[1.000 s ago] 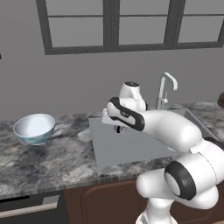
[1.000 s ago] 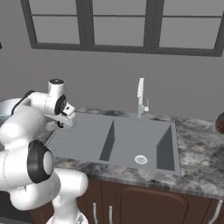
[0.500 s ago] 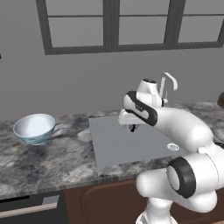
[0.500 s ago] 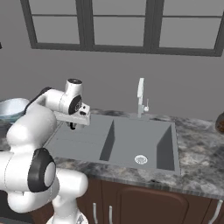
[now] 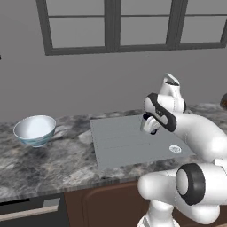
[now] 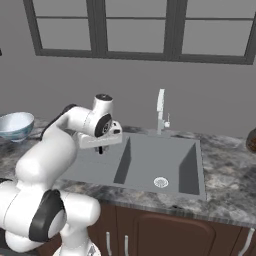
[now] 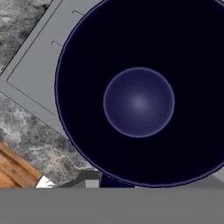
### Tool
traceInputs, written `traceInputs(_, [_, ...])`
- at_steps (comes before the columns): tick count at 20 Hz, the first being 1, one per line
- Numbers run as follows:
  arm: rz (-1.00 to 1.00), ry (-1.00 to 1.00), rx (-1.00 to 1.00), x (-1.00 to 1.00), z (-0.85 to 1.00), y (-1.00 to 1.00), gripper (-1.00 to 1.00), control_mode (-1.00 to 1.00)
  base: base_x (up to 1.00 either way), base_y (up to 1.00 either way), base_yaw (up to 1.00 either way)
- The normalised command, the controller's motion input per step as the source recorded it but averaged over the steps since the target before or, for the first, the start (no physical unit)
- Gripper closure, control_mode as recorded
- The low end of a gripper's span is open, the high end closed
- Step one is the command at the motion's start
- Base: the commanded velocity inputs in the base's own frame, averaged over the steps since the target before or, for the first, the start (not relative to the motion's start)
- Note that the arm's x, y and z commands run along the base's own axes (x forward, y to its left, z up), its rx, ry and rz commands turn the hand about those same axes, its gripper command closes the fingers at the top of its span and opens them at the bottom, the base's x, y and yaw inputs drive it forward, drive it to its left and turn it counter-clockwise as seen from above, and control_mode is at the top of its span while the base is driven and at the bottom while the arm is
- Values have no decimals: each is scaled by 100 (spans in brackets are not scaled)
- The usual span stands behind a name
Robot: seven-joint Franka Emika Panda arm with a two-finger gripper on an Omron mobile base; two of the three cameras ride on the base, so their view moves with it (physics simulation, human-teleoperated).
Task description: Pick the mug and place it in the sink. Pick the bowl and place it in the open cabinet and then close the cabinet.
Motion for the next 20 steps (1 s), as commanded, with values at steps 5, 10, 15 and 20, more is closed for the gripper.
traceInputs(5, [21,0,0,-4,0,-67,100,-100,0,0,0])
traceInputs(10, [6,-1,0,0,0,-64,100,-100,0,0,0])
traceInputs(15, [2,-9,0,0,-2,-69,100,-100,0,0,0])
traceInputs(20, [4,-3,0,0,-2,-66,100,-100,0,0,0])
